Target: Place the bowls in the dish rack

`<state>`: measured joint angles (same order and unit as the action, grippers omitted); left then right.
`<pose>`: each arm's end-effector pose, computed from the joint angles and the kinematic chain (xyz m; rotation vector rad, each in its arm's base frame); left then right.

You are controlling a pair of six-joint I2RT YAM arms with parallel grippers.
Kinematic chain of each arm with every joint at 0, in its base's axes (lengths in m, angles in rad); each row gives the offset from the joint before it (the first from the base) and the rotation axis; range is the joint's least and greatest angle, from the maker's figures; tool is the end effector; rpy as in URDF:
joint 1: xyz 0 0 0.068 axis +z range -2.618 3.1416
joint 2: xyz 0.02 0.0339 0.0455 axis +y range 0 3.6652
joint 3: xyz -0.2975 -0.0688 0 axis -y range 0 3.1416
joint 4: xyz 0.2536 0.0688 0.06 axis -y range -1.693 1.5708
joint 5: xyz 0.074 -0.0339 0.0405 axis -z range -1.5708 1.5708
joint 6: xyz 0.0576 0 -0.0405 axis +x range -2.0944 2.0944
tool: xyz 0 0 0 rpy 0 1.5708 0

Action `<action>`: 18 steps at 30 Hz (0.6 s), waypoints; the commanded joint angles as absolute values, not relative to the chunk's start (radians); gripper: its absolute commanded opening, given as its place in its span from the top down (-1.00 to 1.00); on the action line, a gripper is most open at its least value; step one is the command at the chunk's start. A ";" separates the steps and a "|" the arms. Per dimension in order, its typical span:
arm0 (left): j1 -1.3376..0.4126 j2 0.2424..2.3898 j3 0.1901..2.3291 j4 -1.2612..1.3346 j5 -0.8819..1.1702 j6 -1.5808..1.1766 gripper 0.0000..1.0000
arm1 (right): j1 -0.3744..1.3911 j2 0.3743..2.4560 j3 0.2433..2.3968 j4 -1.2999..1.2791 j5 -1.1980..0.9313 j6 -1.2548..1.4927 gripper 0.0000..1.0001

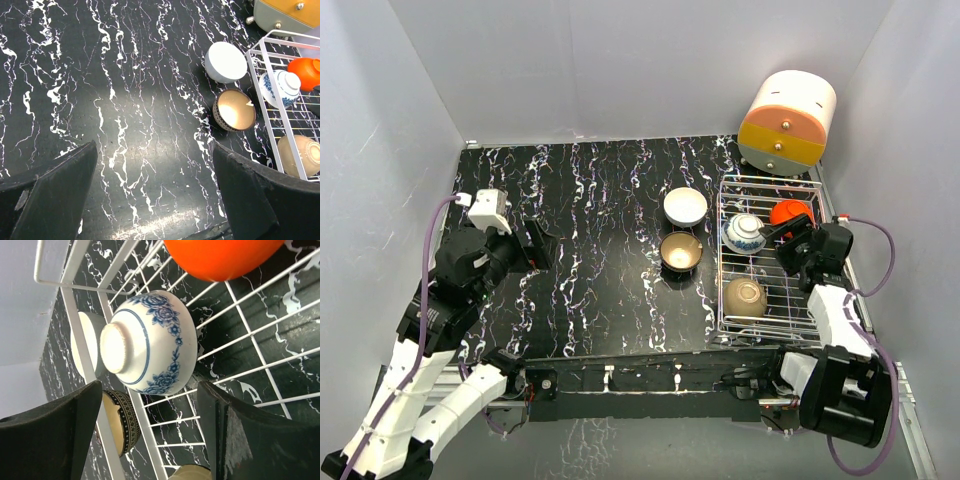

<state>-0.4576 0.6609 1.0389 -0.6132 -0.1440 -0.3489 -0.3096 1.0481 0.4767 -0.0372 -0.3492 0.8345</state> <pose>0.1168 -0.0483 0.4149 -0.0045 1.8258 -0.4432 0.2178 -0.0490 0.2113 1.0245 1.9668 0.6753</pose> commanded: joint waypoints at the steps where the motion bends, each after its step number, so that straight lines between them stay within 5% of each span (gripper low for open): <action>1: -0.460 0.647 1.031 -0.583 -0.119 -0.346 -0.94 | -0.313 0.973 0.570 -0.140 -0.318 0.700 -0.60; 9: -0.460 0.649 1.020 -0.566 -0.103 -0.352 -0.94 | -0.271 1.063 0.791 -0.272 -0.265 0.475 -0.65; 18: -0.460 0.651 1.009 -0.557 -0.101 -0.363 -0.94 | 0.066 1.289 1.067 -0.461 0.067 0.276 -0.79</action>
